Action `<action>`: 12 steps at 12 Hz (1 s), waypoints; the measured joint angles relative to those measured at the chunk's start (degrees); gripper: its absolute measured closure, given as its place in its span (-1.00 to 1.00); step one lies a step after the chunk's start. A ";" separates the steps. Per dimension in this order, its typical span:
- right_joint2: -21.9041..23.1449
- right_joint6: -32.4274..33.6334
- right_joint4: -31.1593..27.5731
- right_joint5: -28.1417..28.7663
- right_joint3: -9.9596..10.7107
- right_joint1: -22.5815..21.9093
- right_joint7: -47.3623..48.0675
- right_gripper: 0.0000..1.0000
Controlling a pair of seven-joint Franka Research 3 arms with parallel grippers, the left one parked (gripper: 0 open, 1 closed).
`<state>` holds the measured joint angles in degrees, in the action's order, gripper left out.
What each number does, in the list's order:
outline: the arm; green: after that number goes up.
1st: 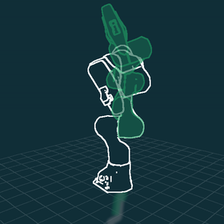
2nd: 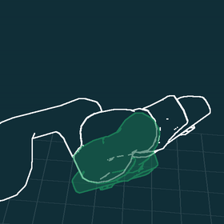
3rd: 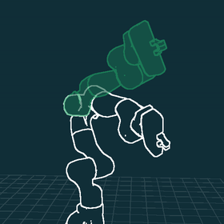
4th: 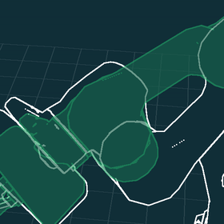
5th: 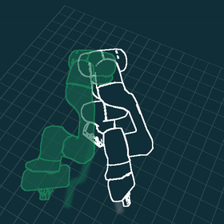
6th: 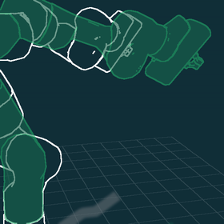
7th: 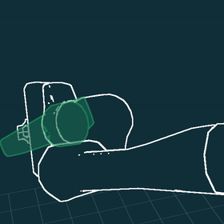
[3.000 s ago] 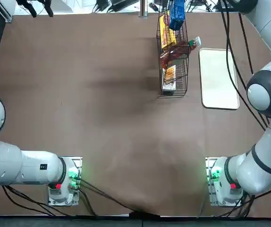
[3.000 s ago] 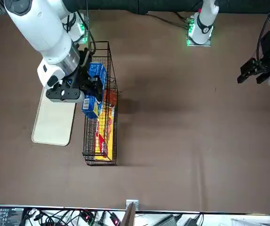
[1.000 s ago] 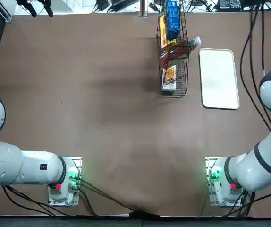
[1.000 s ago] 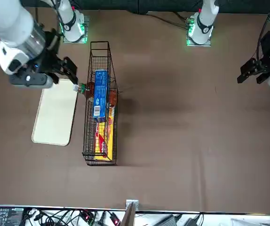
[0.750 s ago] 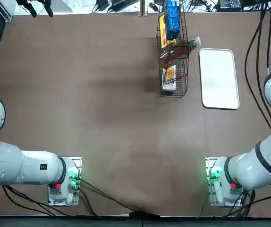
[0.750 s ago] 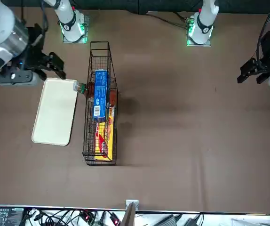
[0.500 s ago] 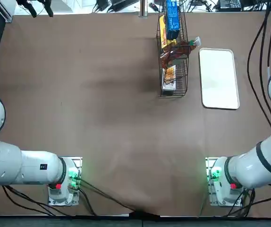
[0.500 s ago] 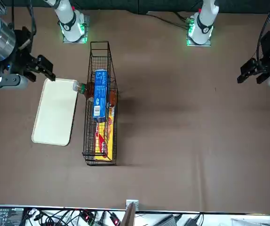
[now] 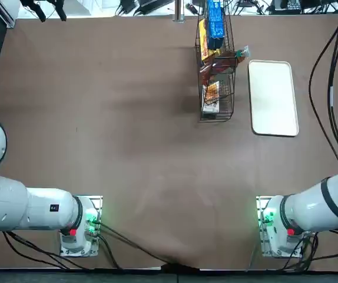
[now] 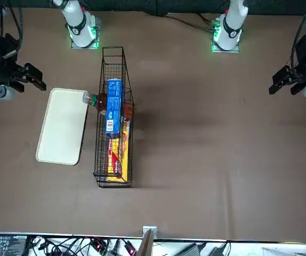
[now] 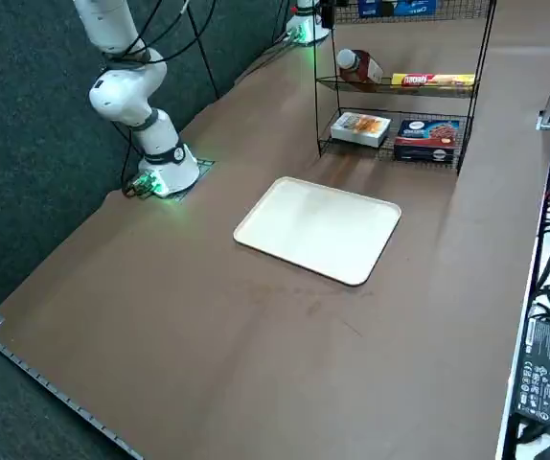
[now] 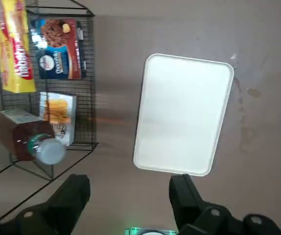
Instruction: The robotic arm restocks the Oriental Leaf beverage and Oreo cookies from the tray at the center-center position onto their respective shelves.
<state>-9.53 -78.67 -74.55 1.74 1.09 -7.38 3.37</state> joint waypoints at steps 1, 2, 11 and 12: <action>1.48 -1.79 -2.63 -0.10 -0.02 1.01 -0.14 -1.00; 3.29 -4.10 -5.90 -0.12 -0.05 2.01 -0.53 -1.00; 15.39 -11.40 -24.40 -0.58 -0.49 3.53 -1.67 -1.00; 15.64 -11.50 -24.72 -0.60 -0.43 3.55 -1.69 -1.00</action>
<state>6.10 -90.17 -99.27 1.13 0.66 -3.83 1.68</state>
